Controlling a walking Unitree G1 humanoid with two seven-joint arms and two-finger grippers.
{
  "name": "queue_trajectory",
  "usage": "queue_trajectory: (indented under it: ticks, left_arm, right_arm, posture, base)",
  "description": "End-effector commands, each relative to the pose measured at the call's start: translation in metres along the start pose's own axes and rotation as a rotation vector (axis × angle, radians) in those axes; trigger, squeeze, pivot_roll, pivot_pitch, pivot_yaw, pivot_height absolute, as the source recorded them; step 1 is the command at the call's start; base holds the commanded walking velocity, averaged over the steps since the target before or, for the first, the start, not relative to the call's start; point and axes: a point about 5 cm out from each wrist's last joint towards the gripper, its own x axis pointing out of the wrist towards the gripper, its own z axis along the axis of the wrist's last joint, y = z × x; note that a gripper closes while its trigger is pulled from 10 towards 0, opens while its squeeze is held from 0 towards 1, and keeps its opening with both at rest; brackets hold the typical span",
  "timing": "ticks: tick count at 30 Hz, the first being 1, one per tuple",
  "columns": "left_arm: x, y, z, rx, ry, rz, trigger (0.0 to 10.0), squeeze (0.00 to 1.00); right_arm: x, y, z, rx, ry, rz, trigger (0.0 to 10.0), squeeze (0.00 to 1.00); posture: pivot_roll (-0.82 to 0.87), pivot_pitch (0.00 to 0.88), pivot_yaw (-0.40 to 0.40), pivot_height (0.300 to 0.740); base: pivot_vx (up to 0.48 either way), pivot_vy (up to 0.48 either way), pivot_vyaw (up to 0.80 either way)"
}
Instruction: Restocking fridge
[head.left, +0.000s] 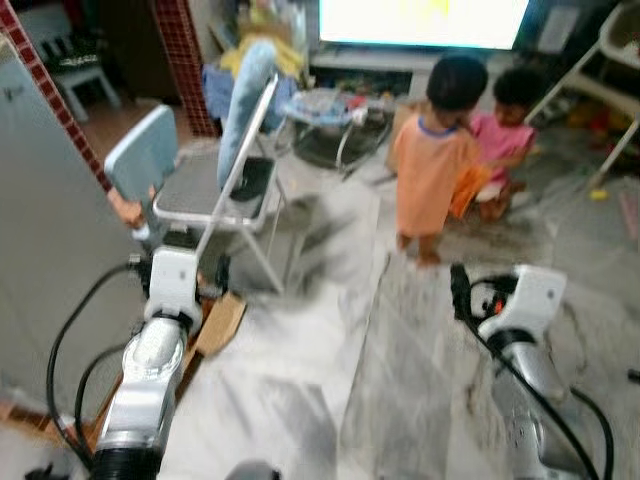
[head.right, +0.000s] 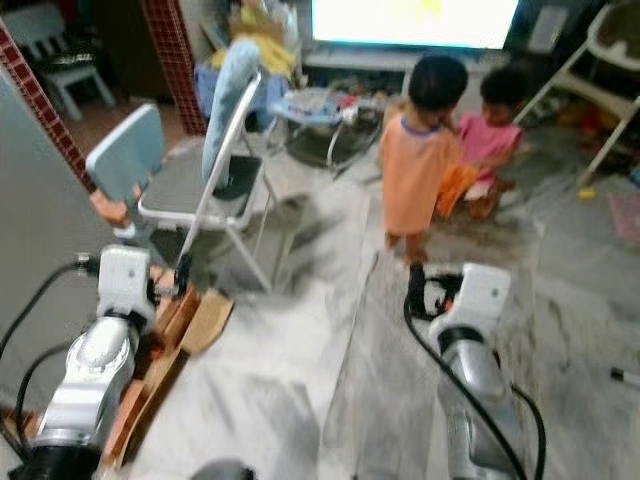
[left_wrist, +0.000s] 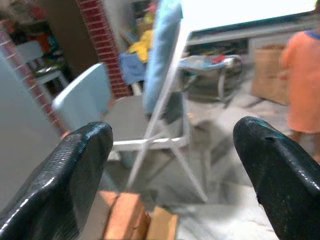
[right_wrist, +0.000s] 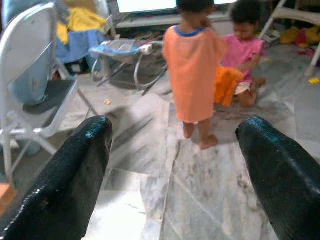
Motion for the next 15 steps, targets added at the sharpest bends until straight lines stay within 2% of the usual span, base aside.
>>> queue_trajectory:
  ticks: [1, 2, 3, 4, 7, 11, 15]
  left_arm:
    - [-0.0024, 0.0079, -0.0065, 0.001, 0.032, 0.017, 10.0, 0.0]
    - [-0.0024, 0.008, -0.0061, 0.002, 0.031, 0.015, 10.0, 0.0]
    - [-0.0036, 0.0079, -0.007, -0.002, 0.036, 0.014, 10.0, 0.0]
    - [-0.0042, 0.0077, -0.0073, -0.002, 0.037, 0.013, 10.0, 0.0]
    - [-0.0095, 0.0057, -0.0098, -0.028, 0.047, -0.01, 10.0, 0.0]
    - [-0.0123, 0.0038, -0.0114, -0.035, 0.062, -0.014, 10.0, 0.0]
    - [-0.0099, 0.0008, -0.009, -0.05, 0.056, -0.033, 10.0, 0.0]
  right_arm:
    - [0.0022, 0.0054, 0.0016, -0.048, -0.008, 0.004, 10.0, 0.0]
    - [0.0023, 0.0052, 0.0017, -0.054, -0.008, 0.003, 10.0, 0.0]
    - [0.0015, 0.0077, -0.0005, 0.012, -0.001, 0.036, 10.0, 0.0]
    - [0.0011, 0.0076, -0.001, 0.022, 0.003, 0.036, 10.0, 0.0]
    - [0.0021, 0.0063, -0.0009, -0.023, 0.017, 0.001, 10.0, 0.0]
    - [0.0052, 0.0075, -0.0036, -0.091, 0.022, -0.028, 10.0, 0.0]
    - [0.0055, 0.0116, -0.0004, -0.09, 0.008, 0.006, 10.0, 0.0]
  posture:
    - [-0.02, 0.0, 0.014, 0.74]
    - [-0.02, 0.0, 0.014, 0.74]
    - [-0.01, 0.0, 0.013, 0.74]
    - [-0.01, 0.0, 0.01, 0.74]
    - [-0.01, 0.0, 0.01, 0.74]
    - [0.0, 0.0, 0.011, 0.74]
    - [-0.01, 0.0, 0.013, 0.74]
  base:
    - [0.0, 0.469, 0.0]
    - [0.0, 0.469, 0.0]
    - [0.0, 0.469, 0.0]
    - [0.0, 0.469, 0.0]
    - [0.0, 0.456, 0.0]
    - [-0.323, 0.36, 0.0]
    - [-0.332, 0.351, 0.0]
